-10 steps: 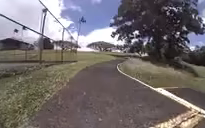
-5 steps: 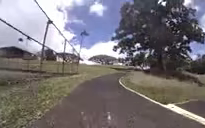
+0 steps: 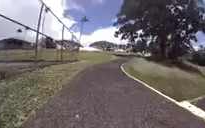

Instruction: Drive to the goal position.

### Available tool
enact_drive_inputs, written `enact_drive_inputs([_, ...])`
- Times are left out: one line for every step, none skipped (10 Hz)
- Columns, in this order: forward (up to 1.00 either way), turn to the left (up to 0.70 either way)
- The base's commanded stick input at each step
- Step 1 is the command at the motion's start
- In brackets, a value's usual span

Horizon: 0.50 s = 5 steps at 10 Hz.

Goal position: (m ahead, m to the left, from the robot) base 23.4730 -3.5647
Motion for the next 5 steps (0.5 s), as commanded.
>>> enact_drive_inputs([0.7,0.0])
enact_drive_inputs([0.7,0.0])
enact_drive_inputs([0.7,0.0])
enact_drive_inputs([0.7,0.0])
enact_drive_inputs([0.7,-0.02])
